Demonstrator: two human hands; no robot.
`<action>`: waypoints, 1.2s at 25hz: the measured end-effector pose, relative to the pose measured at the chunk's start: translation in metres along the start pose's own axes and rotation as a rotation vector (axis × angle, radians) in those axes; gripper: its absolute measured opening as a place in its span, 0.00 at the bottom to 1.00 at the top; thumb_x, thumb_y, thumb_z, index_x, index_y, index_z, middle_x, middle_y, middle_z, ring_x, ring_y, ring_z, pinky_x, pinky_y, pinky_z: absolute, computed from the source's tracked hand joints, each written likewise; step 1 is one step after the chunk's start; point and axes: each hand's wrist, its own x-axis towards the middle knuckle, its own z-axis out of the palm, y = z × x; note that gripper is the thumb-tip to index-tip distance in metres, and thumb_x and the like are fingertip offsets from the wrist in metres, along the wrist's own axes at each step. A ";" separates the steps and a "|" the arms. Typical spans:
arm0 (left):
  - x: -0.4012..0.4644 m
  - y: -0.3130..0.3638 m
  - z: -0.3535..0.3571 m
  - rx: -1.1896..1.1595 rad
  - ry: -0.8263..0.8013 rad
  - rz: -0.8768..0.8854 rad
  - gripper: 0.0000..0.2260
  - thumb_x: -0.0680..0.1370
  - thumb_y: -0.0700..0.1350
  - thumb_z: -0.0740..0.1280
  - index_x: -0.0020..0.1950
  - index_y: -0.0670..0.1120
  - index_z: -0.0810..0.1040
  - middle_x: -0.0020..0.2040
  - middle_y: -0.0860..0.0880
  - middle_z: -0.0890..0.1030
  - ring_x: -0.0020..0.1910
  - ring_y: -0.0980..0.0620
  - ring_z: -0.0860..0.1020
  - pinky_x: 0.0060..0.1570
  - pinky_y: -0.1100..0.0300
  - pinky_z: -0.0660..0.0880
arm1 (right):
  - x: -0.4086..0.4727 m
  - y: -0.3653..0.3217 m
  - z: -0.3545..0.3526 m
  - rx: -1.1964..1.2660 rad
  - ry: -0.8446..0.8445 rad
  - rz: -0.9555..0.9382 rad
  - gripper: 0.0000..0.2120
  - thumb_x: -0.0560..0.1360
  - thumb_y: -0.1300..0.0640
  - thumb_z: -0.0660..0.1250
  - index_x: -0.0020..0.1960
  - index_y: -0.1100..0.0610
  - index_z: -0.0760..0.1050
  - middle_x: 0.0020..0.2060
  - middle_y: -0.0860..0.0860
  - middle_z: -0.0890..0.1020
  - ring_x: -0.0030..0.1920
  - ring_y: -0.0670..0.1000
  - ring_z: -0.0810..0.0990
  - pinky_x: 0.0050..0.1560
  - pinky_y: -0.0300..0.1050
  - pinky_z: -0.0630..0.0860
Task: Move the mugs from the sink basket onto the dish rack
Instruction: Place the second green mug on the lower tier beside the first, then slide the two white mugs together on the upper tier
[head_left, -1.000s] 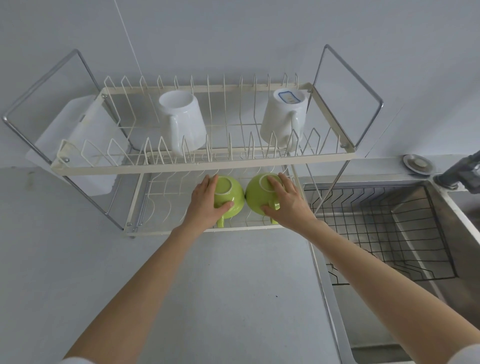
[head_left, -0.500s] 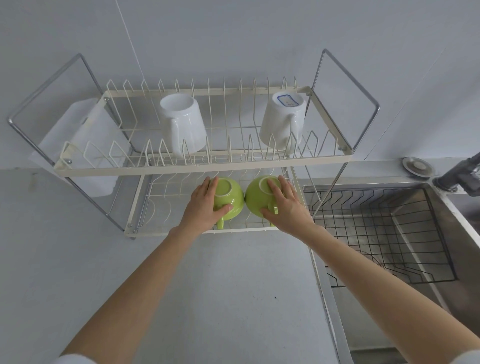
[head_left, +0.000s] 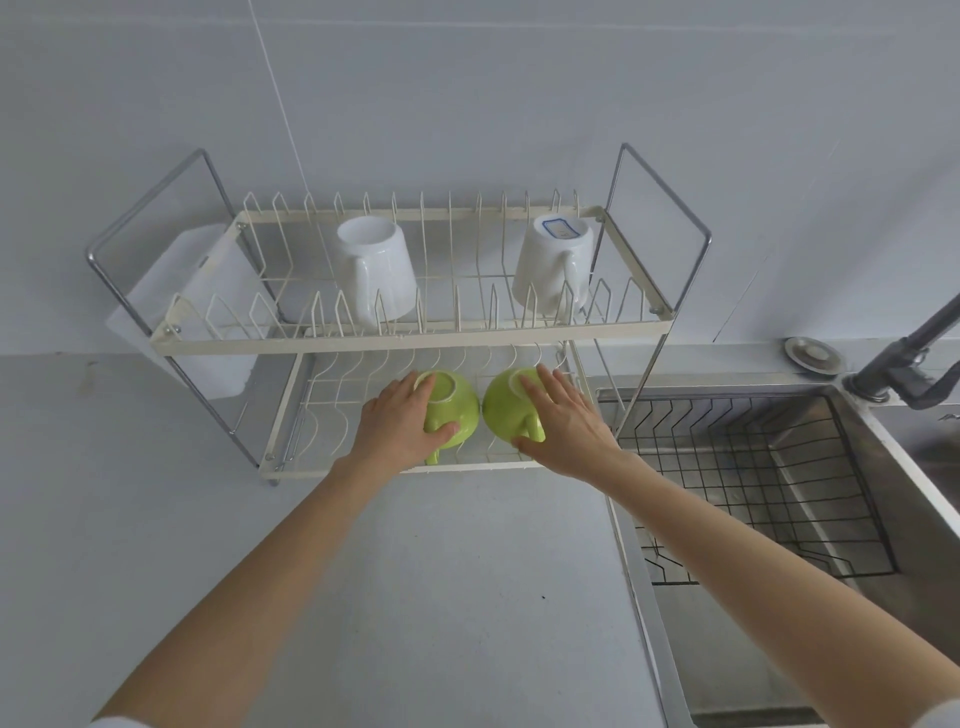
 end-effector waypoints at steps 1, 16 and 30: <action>-0.006 0.002 -0.002 0.019 0.010 0.011 0.31 0.75 0.55 0.63 0.73 0.45 0.57 0.75 0.44 0.59 0.74 0.45 0.58 0.70 0.47 0.61 | -0.005 -0.002 -0.003 -0.004 0.011 -0.010 0.36 0.75 0.48 0.64 0.75 0.53 0.48 0.77 0.54 0.47 0.77 0.55 0.45 0.76 0.50 0.47; -0.100 0.048 -0.077 0.091 0.277 0.112 0.19 0.78 0.52 0.58 0.68 0.50 0.67 0.69 0.50 0.72 0.65 0.45 0.72 0.59 0.53 0.69 | -0.101 -0.032 -0.066 0.003 0.273 -0.213 0.27 0.75 0.50 0.63 0.72 0.53 0.61 0.68 0.50 0.71 0.71 0.53 0.65 0.70 0.45 0.61; -0.066 0.049 -0.178 0.053 0.446 0.098 0.15 0.78 0.48 0.59 0.62 0.48 0.74 0.62 0.47 0.79 0.62 0.43 0.75 0.56 0.51 0.71 | -0.043 -0.047 -0.161 -0.014 0.427 -0.154 0.19 0.77 0.53 0.60 0.67 0.52 0.67 0.64 0.51 0.74 0.60 0.55 0.73 0.52 0.47 0.71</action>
